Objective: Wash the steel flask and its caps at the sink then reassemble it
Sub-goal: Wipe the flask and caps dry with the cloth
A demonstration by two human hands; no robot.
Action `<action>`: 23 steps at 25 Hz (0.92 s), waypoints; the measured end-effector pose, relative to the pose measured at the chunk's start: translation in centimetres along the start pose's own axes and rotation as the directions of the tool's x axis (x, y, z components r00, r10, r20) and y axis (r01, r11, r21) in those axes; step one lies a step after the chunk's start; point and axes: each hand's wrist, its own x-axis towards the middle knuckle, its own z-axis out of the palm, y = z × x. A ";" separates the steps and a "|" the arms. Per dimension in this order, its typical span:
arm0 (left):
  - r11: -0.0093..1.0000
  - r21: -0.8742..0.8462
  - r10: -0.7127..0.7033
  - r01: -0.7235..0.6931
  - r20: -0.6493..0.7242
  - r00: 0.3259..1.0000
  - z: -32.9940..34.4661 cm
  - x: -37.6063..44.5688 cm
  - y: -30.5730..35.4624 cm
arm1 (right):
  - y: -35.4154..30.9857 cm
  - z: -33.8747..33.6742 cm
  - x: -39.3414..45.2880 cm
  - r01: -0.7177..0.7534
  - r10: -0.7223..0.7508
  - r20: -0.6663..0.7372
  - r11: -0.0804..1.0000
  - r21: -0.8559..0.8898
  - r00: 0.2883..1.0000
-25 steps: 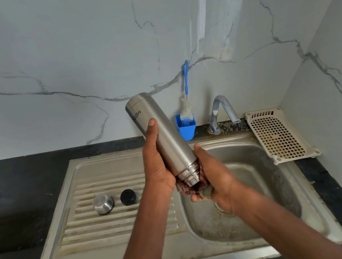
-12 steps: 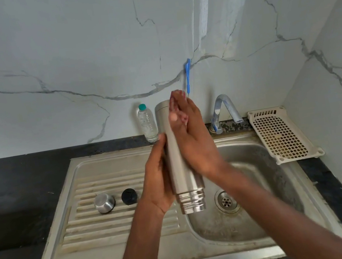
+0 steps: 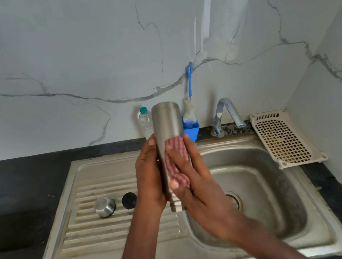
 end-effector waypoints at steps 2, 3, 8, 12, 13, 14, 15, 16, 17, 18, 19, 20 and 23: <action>0.998 0.051 -0.051 0.047 0.077 0.996 1.1 -1.5 0.1 | 0.2 -0.9 3.2 -0.017 0.014 -0.087 0.999 -0.042 0.996; 0.995 0.071 -0.076 0.069 0.094 0.993 1.6 -2.1 0.3 | 0.1 -1.5 4.9 -0.059 0.062 -0.134 0.998 0.025 0.989; 0.991 0.067 -0.119 0.115 0.062 0.991 3.1 -2.8 0.7 | 0.1 -2.0 7.4 -0.310 0.364 -0.037 0.839 0.446 0.931; 0.993 -0.031 -0.116 0.116 0.001 0.993 1.9 -1.5 0.9 | 0.1 -0.2 1.5 -0.339 0.351 0.072 0.802 0.491 0.934; 0.995 -0.031 -0.099 0.098 -0.029 0.995 1.3 -1.0 0.7 | -0.1 0.1 -0.1 -0.306 0.303 0.082 0.838 0.452 0.950; 0.996 -0.013 -0.085 0.085 -0.035 0.996 0.9 -0.8 0.5 | -0.3 0.5 -1.0 -0.257 0.250 0.069 0.884 0.391 0.966; 0.997 -0.001 -0.072 0.072 -0.024 0.997 0.6 -0.9 0.3 | -0.3 0.7 -1.3 -0.207 0.203 0.044 0.932 0.298 0.978; 0.995 0.014 -0.098 0.098 0.002 0.995 0.5 -1.1 0.0 | -0.2 0.4 -0.6 -0.157 0.159 0.005 0.970 0.183 0.987; 0.989 0.049 -0.144 0.142 0.034 0.989 0.5 -1.7 -0.2 | 0.0 0.0 0.7 -0.124 0.129 -0.048 0.988 0.092 0.991; 0.981 0.087 -0.180 0.172 0.085 0.980 0.9 -2.5 -0.2 | 0.0 -0.6 2.4 -0.117 0.123 -0.104 0.991 0.062 0.987; 0.976 0.132 -0.187 0.172 0.109 0.976 1.3 -2.9 -0.2 | -0.2 -1.5 4.1 -0.136 0.156 -0.173 0.983 0.121 0.973; 0.973 0.168 -0.177 0.155 0.119 0.977 1.5 -3.1 -0.2 | -0.4 -2.5 5.7 -0.162 0.224 -0.226 0.951 0.262 0.948; 0.972 0.197 -0.155 0.129 0.123 0.980 2.7 -3.2 0.6 | -0.3 -3.1 7.5 -0.258 0.387 -0.150 0.811 0.526 0.910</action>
